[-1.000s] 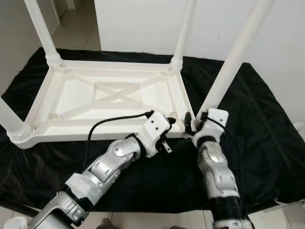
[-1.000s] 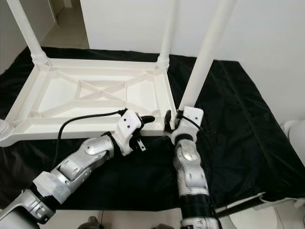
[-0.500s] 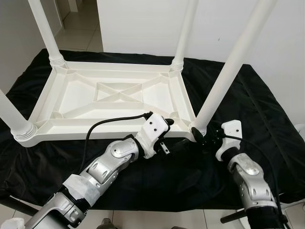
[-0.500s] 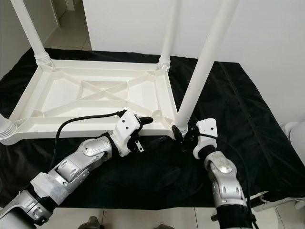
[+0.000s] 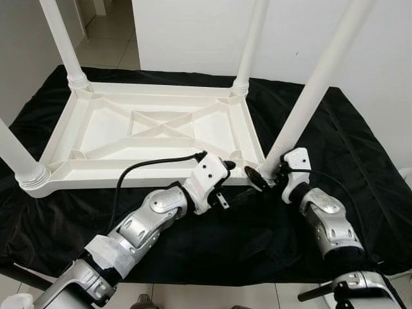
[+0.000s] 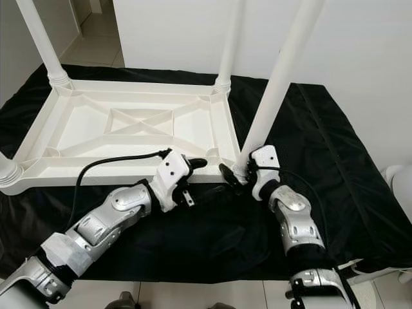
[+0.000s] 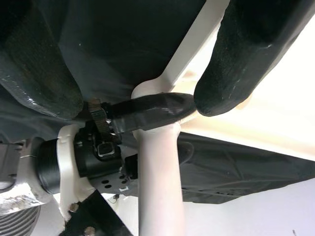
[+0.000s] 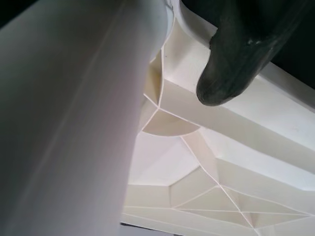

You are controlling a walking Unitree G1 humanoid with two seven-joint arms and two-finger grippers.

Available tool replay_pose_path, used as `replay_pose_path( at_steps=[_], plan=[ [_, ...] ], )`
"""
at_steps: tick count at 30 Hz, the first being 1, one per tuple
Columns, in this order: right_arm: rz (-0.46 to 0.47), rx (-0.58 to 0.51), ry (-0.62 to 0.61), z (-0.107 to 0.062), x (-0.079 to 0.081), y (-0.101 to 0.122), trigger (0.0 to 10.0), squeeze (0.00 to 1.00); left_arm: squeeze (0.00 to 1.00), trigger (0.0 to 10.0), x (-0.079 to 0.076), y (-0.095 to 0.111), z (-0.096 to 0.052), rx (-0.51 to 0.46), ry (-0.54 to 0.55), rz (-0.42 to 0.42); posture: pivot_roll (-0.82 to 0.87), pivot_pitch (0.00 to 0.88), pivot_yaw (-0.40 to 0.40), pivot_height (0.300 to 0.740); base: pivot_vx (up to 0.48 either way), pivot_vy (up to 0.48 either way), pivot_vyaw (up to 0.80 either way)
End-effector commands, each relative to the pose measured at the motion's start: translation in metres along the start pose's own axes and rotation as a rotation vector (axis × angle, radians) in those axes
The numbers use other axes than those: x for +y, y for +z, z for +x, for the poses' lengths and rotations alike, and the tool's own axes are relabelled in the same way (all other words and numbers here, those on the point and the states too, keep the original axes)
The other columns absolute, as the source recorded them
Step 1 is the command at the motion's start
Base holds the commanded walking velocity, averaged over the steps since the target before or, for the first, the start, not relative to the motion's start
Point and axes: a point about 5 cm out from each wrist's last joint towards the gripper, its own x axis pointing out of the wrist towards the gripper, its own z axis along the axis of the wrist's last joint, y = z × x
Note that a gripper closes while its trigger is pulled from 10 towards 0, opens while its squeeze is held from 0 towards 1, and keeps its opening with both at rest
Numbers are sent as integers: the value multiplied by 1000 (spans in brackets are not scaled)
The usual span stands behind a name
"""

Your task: Building children table

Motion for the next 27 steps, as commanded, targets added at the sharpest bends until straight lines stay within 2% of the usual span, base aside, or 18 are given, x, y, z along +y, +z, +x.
replay_pose_path(
  at_steps=[1, 2, 3, 8, 15, 16, 19, 21, 24, 26, 27],
  plan=[
    [3, 10, 20, 1, 2, -3, 10000, 0, 0, 10000, -14, 3, 1, -5, -262, 27, 21, 0, -55, 740, 0, 0, 0],
    [6, 23, 23, 4, 2, -6, 4745, 0, 0, 10000, -14, 3, 1, -5, -261, 27, 25, 0, -59, 740, 0, 0, 0],
    [15, 30, 25, 5, 3, -8, 0, 0, 0, 10000, -14, 3, 1, -6, -259, 27, 28, 0, -62, 740, 0, 0, 0],
    [34, 34, 30, 3, 4, -13, 0, 0, 0, 10000, -14, 3, 1, -7, -257, 27, 29, 0, -64, 740, 0, 0, 0],
    [59, 66, -33, -5, 5, -24, 0, 0, 0, 10000, -17, 2, 0, -7, -263, 24, 25, 0, -67, 740, 0, 0, 0],
    [92, 62, -69, -6, 8, -25, 10000, 0, 0, 10000, -17, 1, 0, -6, -265, 22, 24, 0, -66, 740, 0, 0, 0],
    [92, 62, -69, -6, 8, -25, 10000, 0, 0, 10000, -17, 1, 0, -6, -265, 22, 24, 0, -66, 740, 0, 0, 0],
    [130, 45, -147, -7, 16, -24, 10000, 0, 0, 10000, -18, 0, -1, -3, -269, 19, 17, 0, -64, 740, 0, 0, 0],
    [148, 30, -196, -5, 21, -22, 10000, 0, 0, 10000, -19, 0, -1, -1, -272, 19, 17, 0, -62, 740, 0, 0, 0],
    [187, 12, -320, -2, 28, -17, 10000, 0, 0, 10000, -19, 1, -1, -5, -277, 10, 14, 0, -61, 740, 0, 0, 0],
    [187, 12, -320, -2, 28, -17, 10000, 0, 0, 10000, -19, 1, -1, -5, -277, 10, 14, 0, -61, 740, 0, 0, 0]
  ],
)
